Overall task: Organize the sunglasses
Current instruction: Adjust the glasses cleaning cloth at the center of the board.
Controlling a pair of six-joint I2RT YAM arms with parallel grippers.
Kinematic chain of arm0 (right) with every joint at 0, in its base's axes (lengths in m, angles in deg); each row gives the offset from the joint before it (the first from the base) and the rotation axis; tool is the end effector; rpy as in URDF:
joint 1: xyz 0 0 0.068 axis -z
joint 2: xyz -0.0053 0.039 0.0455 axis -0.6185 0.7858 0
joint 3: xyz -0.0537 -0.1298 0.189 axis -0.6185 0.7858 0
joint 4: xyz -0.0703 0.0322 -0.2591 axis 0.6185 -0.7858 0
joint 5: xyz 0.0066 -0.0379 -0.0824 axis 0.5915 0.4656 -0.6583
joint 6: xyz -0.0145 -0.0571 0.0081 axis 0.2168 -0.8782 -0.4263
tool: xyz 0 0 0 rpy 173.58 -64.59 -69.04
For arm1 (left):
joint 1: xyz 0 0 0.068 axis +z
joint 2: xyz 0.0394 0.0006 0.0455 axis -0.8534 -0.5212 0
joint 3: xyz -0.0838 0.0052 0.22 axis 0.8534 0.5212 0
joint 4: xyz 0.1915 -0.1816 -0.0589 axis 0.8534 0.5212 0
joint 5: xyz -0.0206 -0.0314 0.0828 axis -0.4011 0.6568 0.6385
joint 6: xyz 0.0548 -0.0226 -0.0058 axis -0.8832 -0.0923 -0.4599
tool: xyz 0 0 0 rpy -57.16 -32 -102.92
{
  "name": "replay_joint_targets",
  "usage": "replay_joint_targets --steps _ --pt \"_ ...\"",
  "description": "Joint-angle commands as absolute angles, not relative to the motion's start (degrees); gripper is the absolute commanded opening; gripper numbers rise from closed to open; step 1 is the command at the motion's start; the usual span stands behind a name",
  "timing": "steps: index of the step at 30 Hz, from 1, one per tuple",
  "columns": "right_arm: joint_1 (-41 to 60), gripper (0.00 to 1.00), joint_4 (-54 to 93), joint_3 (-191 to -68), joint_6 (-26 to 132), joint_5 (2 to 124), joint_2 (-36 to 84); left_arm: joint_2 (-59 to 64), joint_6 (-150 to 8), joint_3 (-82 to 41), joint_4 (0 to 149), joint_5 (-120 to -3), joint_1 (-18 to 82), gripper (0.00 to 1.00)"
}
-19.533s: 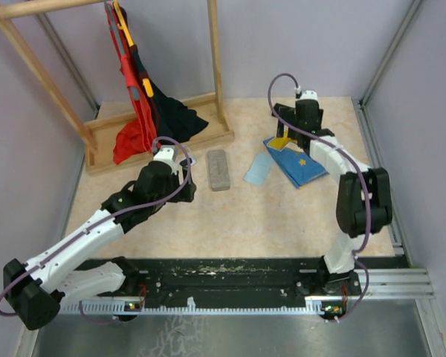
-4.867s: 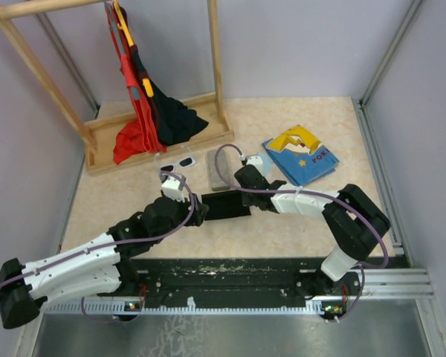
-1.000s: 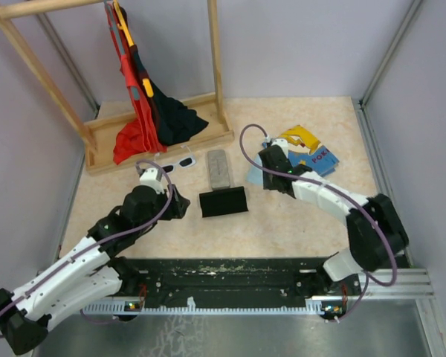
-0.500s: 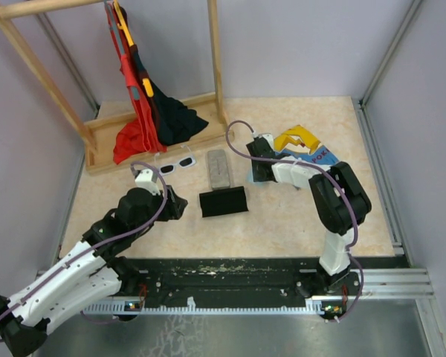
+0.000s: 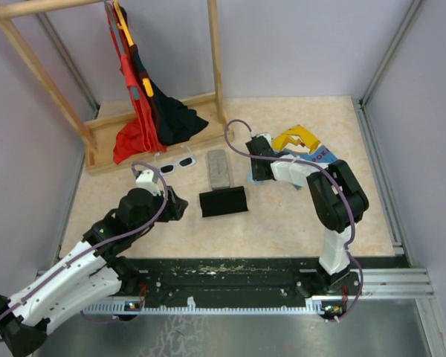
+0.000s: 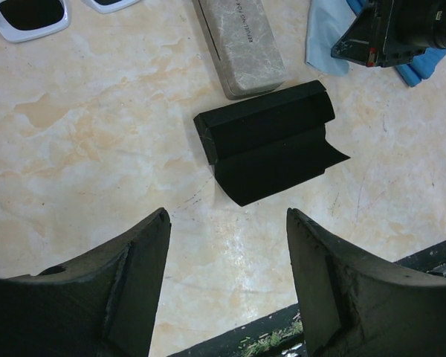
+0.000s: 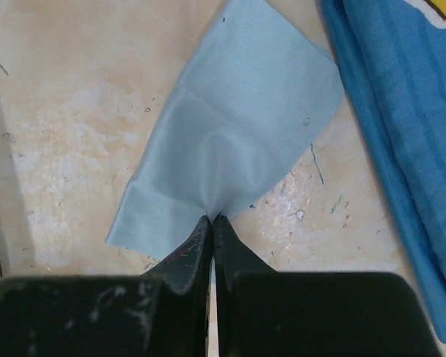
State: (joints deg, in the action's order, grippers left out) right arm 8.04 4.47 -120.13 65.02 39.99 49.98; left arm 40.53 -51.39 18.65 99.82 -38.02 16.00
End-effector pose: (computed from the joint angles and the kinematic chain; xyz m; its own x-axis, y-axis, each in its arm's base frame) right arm 0.3357 0.1817 0.1108 -0.7976 -0.1067 -0.5937 -0.1070 0.9937 -0.0348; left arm 0.1563 -0.1281 0.2359 -0.5412 -0.1819 -0.8210 0.2341 0.9051 -0.3549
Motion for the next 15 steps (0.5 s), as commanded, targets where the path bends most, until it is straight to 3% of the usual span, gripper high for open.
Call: replay_joint_targets --steps 1,6,15 --pt "8.5 0.0 3.8 -118.7 64.8 38.6 49.5 41.1 -51.9 18.4 99.7 -37.7 16.4 0.7" --pt "8.5 0.0 2.9 -116.9 63.4 34.9 39.9 41.1 -51.9 18.0 99.7 -38.1 16.4 0.7" --pt "8.5 0.0 -14.2 -113.2 63.8 33.6 20.2 39.4 -54.0 16.5 99.5 -40.7 16.4 0.69"
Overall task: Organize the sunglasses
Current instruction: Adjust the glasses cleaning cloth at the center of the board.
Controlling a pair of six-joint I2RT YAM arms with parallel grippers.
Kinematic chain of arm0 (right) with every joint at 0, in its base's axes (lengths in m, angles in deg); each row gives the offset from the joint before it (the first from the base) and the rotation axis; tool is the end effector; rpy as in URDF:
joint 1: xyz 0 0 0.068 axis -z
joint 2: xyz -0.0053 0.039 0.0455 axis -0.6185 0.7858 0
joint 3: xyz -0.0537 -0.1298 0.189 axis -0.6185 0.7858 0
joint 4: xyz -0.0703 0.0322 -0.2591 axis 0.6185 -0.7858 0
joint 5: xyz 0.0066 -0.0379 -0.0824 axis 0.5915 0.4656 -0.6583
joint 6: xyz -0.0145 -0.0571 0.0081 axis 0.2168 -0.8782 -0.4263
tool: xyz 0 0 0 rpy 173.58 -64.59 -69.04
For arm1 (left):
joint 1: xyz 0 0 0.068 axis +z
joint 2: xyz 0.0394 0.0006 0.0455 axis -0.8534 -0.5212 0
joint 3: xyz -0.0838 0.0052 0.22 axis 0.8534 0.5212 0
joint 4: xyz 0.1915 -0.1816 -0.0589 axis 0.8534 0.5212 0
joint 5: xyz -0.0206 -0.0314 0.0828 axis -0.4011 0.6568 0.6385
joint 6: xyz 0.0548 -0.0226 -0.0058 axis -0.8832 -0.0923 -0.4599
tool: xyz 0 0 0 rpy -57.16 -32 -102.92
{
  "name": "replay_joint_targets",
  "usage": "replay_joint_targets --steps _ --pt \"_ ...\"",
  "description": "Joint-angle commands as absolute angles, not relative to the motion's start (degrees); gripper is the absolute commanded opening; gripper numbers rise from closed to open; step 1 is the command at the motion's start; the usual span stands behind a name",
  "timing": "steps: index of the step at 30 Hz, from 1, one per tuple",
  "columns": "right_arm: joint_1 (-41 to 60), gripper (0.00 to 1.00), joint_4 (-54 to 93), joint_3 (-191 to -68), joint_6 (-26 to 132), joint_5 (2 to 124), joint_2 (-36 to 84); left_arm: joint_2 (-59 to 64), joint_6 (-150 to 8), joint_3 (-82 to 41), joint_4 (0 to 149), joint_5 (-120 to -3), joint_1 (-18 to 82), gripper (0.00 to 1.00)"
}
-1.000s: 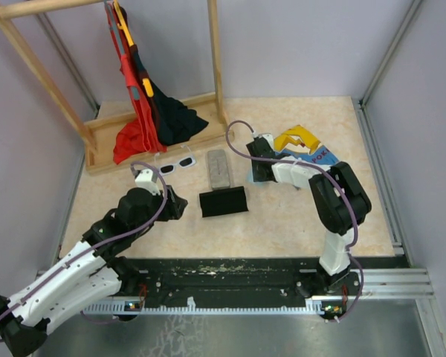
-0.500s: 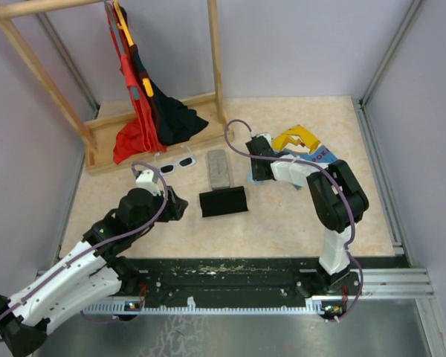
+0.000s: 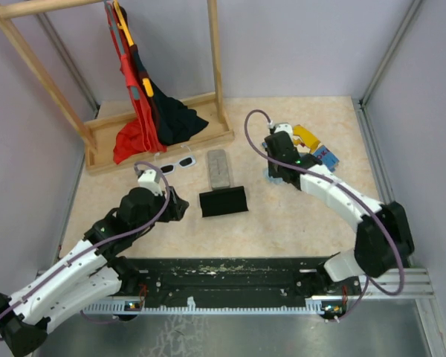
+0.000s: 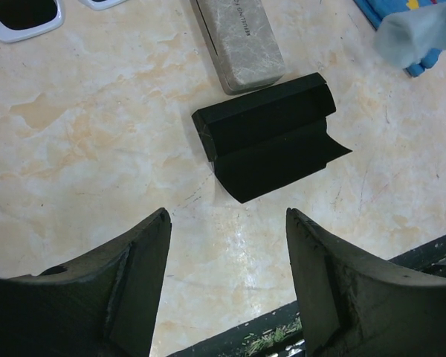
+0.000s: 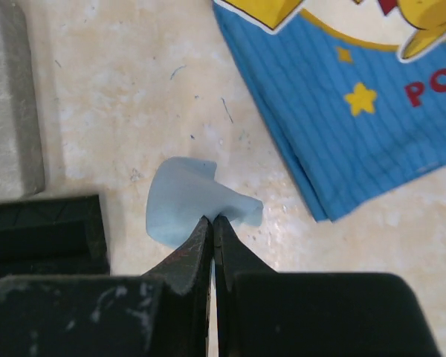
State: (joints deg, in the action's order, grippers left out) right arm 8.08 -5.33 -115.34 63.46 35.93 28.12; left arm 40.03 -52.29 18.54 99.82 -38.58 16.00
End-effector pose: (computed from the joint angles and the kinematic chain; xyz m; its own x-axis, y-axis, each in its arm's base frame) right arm 0.2955 0.1546 0.2029 -0.7100 -0.0914 -0.6983 -0.0784 0.9956 -0.0506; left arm 0.1569 -0.1292 0.2350 -0.5455 -0.1619 -0.8223 0.2477 0.9062 -0.3428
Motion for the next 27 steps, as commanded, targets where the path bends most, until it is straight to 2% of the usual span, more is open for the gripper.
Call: replay_joint_targets --steps 1,6,12,17,27 --pt "8.5 0.0 -16.4 -112.3 64.2 33.4 18.0 39.2 -54.1 16.3 99.5 -41.0 16.4 0.69" --pt "8.5 0.0 -27.8 -111.6 65.8 33.5 8.3 39.2 -54.4 16.0 99.2 -41.2 16.4 0.69" --pt "5.3 0.0 -39.4 -117.7 66.7 38.9 9.0 39.0 -53.9 16.0 98.8 -43.7 16.4 0.69" --pt "1.2 0.0 -30.0 -113.4 69.6 45.8 9.2 39.2 -52.1 16.8 98.9 -45.4 16.4 0.68" --pt "1.1 0.0 -25.3 -107.1 81.1 36.5 -2.0 40.0 -51.3 18.1 98.4 -46.5 16.4 0.68"
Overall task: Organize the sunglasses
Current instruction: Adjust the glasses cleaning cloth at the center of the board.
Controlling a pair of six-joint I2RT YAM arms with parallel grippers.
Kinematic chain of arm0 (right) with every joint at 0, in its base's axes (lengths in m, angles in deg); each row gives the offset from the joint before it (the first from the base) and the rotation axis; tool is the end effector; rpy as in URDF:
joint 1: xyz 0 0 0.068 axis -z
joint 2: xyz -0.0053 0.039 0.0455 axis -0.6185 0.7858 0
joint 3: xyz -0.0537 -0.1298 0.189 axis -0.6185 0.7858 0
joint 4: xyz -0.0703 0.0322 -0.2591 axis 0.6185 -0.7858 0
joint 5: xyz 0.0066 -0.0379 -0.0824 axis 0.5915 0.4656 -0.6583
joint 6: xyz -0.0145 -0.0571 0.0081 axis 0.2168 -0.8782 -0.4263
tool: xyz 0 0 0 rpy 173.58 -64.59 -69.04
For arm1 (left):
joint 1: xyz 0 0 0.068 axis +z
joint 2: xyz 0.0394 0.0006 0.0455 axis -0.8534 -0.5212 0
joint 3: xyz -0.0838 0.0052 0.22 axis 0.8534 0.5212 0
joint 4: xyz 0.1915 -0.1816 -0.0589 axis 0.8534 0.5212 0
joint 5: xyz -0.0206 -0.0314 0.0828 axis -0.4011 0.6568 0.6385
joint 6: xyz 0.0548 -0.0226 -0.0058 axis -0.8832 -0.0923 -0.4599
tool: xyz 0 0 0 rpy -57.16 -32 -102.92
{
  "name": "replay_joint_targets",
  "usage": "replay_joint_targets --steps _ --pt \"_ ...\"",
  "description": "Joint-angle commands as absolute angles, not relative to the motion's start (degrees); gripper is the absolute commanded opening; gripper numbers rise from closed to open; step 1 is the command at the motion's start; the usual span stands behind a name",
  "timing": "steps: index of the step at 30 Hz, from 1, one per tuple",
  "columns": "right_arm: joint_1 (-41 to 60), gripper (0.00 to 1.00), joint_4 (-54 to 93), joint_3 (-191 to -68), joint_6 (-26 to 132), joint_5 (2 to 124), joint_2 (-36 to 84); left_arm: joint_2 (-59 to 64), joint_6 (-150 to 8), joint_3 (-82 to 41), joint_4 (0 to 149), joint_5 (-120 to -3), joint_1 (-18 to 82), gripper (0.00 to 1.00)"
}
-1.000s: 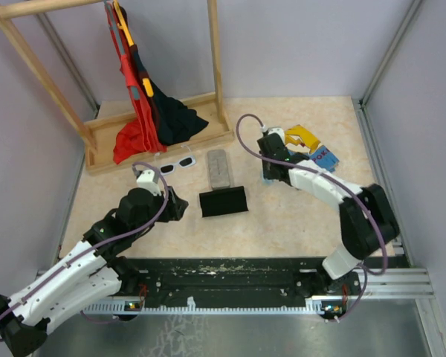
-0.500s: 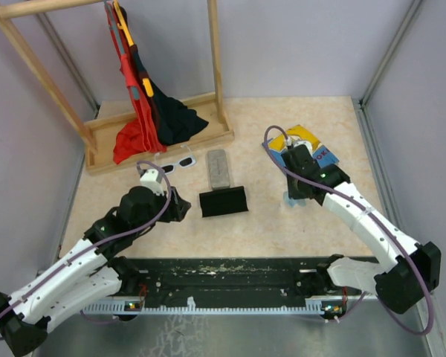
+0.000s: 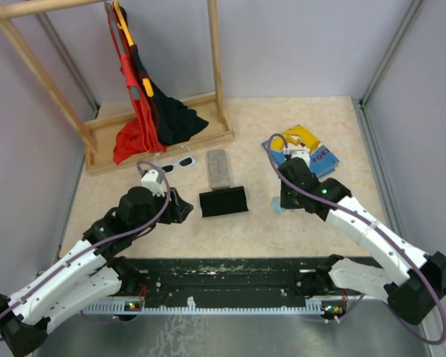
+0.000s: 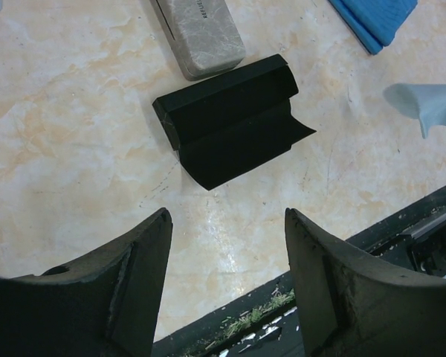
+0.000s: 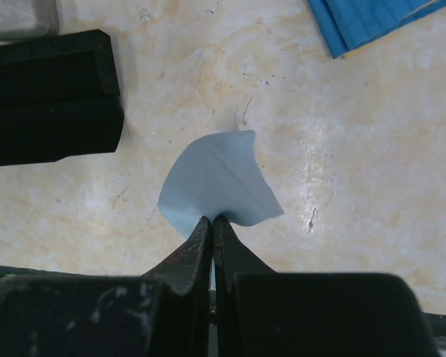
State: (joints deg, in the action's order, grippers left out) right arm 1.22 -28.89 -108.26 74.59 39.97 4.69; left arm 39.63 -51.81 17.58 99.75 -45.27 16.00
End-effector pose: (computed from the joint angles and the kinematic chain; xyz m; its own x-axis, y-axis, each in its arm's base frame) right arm 0.1967 0.1336 0.2416 -0.8051 -0.0355 -0.5921 -0.0914 0.9937 0.0647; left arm 0.1550 -0.1342 0.2394 -0.5872 -0.1491 -0.7956 0.3236 0.8577 -0.3996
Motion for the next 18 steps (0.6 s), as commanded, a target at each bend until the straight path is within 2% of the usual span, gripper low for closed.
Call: replay_joint_targets --steps 1,6,7,9,10,11,13,18 --pt "0.9 0.0 -23.9 -105.2 83.2 37.6 -3.5 40.0 -51.2 18.2 98.1 -46.7 16.3 0.68" --pt "-6.8 0.0 -9.3 -89.4 98.4 41.9 -10.0 39.8 -50.5 18.8 97.3 -47.5 16.4 0.68" --pt "-9.8 0.03 -5.5 -86.9 101.4 42.6 -9.9 39.8 -50.4 19.0 97.2 -47.7 16.4 0.68" --pt "-15.2 0.16 2.5 -83.8 103.2 45.9 -7.2 39.8 -50.3 19.2 97.2 -47.7 16.4 0.68" --pt "-16.7 0.31 4.6 -83.6 102.3 47.5 -5.5 39.8 -50.3 19.3 97.2 -47.8 16.4 0.68" --pt "-17.5 0.39 5.1 -84.0 100.8 48.3 -4.1 39.8 -50.3 19.4 97.2 -47.8 16.4 0.68" --pt "-17.7 0.45 1.2 -86.1 97.6 46.5 -2.6 39.9 -50.2 19.6 97.3 -47.9 16.4 0.68" --pt "-16.3 0.45 -17.9 -95.9 92.0 29.0 -1.3 40.2 -49.8 20.2 97.5 -48.1 16.4 0.68"
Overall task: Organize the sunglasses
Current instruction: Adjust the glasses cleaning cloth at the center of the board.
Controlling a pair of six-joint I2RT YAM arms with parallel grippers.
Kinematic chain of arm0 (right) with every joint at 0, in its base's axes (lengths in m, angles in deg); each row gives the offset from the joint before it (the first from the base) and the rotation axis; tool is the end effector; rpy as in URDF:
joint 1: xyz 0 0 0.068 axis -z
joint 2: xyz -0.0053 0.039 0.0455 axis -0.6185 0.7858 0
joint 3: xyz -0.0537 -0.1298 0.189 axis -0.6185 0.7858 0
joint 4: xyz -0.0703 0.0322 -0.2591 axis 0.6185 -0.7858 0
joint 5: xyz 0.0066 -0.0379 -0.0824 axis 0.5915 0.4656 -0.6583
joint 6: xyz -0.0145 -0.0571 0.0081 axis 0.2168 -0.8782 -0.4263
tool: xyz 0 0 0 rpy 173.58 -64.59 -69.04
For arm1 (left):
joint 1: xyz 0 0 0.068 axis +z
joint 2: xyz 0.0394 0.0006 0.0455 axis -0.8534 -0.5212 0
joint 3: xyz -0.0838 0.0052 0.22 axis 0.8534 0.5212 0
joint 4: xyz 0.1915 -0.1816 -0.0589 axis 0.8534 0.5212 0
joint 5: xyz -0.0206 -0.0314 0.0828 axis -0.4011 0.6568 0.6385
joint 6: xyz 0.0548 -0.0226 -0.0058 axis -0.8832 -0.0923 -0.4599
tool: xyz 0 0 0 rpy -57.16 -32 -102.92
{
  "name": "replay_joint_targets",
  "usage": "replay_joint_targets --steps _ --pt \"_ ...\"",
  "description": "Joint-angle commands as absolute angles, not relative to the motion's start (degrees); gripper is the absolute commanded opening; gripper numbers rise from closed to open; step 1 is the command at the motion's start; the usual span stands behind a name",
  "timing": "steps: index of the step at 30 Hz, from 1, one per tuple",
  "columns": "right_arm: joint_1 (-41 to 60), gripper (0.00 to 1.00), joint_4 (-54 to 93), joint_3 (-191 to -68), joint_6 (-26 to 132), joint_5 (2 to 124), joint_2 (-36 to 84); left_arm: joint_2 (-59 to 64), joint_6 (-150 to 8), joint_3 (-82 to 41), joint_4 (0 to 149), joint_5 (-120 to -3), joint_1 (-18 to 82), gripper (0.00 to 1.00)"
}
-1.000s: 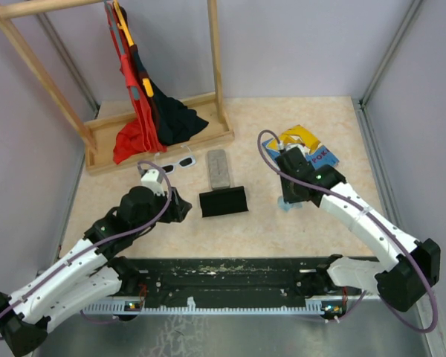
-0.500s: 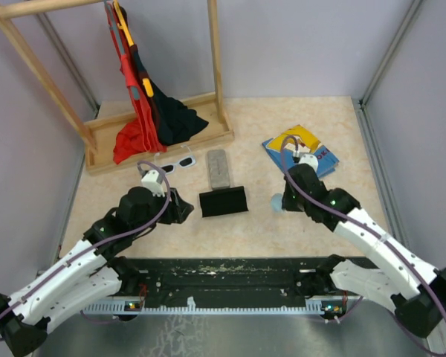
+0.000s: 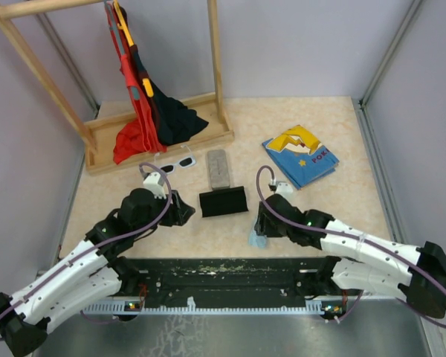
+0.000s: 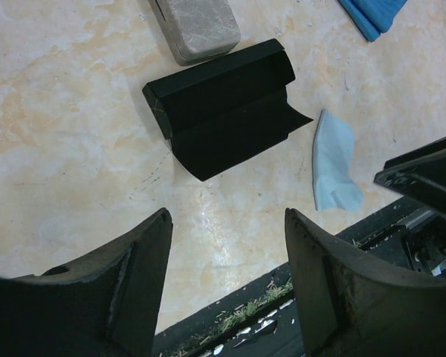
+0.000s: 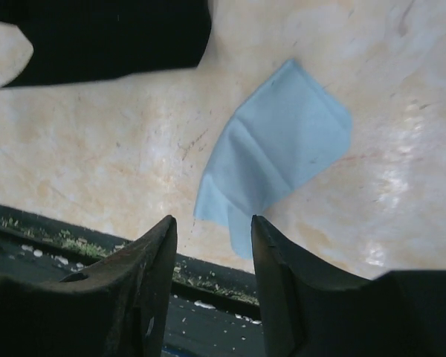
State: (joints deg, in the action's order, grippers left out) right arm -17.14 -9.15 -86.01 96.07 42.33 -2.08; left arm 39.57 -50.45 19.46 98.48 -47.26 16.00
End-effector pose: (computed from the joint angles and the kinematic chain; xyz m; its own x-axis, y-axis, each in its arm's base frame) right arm 0.1331 0.1752 0.1619 -0.8410 0.0898 -0.5335 -0.1235 0.9282 0.3509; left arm 0.1547 -0.1360 0.2295 -0.6150 -0.1539 -0.7734 0.3274 0.8424 -0.4279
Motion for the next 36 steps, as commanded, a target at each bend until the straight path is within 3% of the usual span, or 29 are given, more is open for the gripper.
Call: replay_joint_targets --steps 1,4,10,24,36 --pt "-15.2 0.45 -20.2 -97.3 90.6 27.0 -0.5 40.1 -49.7 20.4 97.5 -48.3 16.4 0.67" --pt "-10.5 0.42 -19.7 -99.0 84.9 27.0 2.1 39.2 -49.6 20.3 97.3 -49.0 16.4 0.67" --pt "-2.6 0.32 -8.2 -98.8 71.0 38.6 10.1 38.0 -49.3 19.9 97.3 -50.1 16.3 0.66" --pt "-0.8 0.34 -4.7 -101.2 63.5 45.8 24.7 37.7 -49.4 20.7 97.2 -50.5 16.3 0.66" --pt "-0.1 0.36 -11.6 -100.5 70.6 44.8 28.1 38.0 -49.0 21.1 97.3 -50.7 16.3 0.66"
